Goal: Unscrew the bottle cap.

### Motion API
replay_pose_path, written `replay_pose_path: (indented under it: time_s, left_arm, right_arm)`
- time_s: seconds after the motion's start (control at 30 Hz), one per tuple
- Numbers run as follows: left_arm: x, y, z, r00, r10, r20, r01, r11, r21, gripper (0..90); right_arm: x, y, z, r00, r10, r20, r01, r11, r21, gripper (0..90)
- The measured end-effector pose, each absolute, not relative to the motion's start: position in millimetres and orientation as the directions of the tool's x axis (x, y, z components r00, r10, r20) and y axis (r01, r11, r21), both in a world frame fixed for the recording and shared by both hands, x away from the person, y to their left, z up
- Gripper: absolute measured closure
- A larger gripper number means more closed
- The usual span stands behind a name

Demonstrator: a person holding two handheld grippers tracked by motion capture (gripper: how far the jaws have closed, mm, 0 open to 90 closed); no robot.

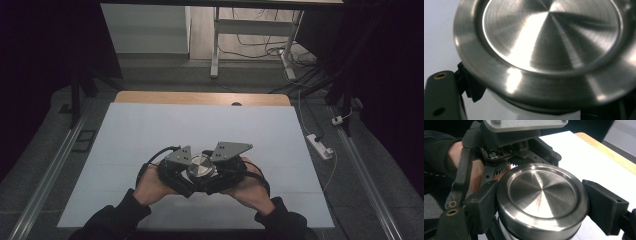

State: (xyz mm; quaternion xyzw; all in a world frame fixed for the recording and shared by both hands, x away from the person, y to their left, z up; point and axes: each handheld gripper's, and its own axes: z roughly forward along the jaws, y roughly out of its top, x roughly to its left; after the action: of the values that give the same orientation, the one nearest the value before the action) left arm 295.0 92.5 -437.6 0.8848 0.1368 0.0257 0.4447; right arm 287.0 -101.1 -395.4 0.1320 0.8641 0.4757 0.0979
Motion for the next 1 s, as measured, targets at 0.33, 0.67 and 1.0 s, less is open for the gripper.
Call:
replay_pose_path:
  time_s: [0.33,0.67,1.0]
  left_arm:
    - [295.5,92.5,-439.6,0.969,0.233,-0.083,0.206,-0.571,0.795,15.0]
    - [297.3,92.8,-442.2,0.967,0.241,-0.085,0.212,-0.572,0.792,15.0]
    - [296.7,93.4,-443.8,0.965,0.247,-0.083,0.214,-0.571,0.792,15.0]
  right_arm:
    - [292.1,-109.5,-392.4,-0.964,0.264,0.024,0.147,0.459,0.876,17.7]
    - [294.0,-115.3,-387.3,-0.955,0.294,0.021,0.154,0.434,0.888,17.7]
    - [298.2,-125.5,-380.9,-0.942,0.336,0.015,0.16,0.408,0.899,17.7]
